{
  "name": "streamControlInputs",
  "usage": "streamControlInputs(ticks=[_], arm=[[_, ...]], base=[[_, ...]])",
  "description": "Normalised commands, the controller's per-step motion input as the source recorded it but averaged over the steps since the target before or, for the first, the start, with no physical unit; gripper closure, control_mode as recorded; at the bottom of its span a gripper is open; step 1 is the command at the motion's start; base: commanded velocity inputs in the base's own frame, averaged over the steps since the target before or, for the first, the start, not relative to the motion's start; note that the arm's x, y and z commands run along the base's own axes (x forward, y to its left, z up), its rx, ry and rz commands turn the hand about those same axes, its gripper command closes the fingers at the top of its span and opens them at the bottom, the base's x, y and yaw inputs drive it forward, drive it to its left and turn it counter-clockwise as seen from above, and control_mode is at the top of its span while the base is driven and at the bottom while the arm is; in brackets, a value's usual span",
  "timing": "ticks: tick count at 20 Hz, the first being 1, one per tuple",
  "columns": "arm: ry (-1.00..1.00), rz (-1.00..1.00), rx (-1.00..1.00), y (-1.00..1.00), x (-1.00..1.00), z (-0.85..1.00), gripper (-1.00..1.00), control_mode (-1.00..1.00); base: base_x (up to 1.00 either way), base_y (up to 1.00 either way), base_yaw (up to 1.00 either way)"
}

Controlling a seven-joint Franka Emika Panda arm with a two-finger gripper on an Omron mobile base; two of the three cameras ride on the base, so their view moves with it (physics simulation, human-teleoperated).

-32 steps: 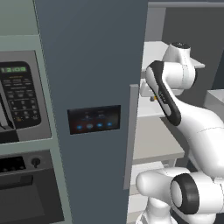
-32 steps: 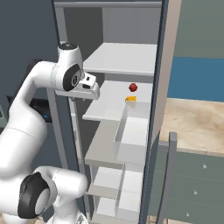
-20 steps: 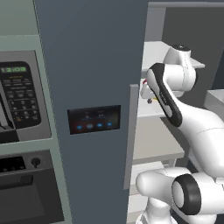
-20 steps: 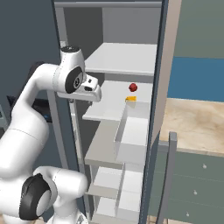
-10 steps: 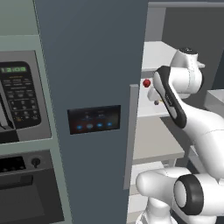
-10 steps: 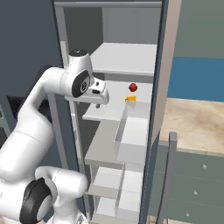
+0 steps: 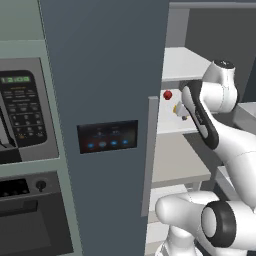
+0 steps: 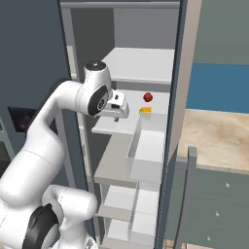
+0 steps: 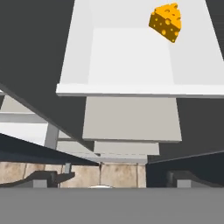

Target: Pick the cheese from the fridge and the cheese grater from the cabinet and place them next to the salad bowl.

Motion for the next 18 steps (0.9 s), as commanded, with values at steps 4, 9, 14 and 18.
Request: streamControlInputs(ticks=[4,9,14,18], arm=[[-0.01,0.0,0.0,0.0,0.35,-0.05,-1.0,-1.0],[-0.02,0.0,0.0,-0.1,0.34,-0.14,-1.0,-1.0],[-0.02,0.0,0.0,-0.06,0.3,-0.14,-1.0,-1.0],[-0.05,0.0,0.0,-0.1,0.13,-0.19,-1.0,-1.0]], base=[[0.0,0.0,0.0],[0.0,0.0,0.0],[0.0,0.0,0.0],[0.0,0.0,0.0]])
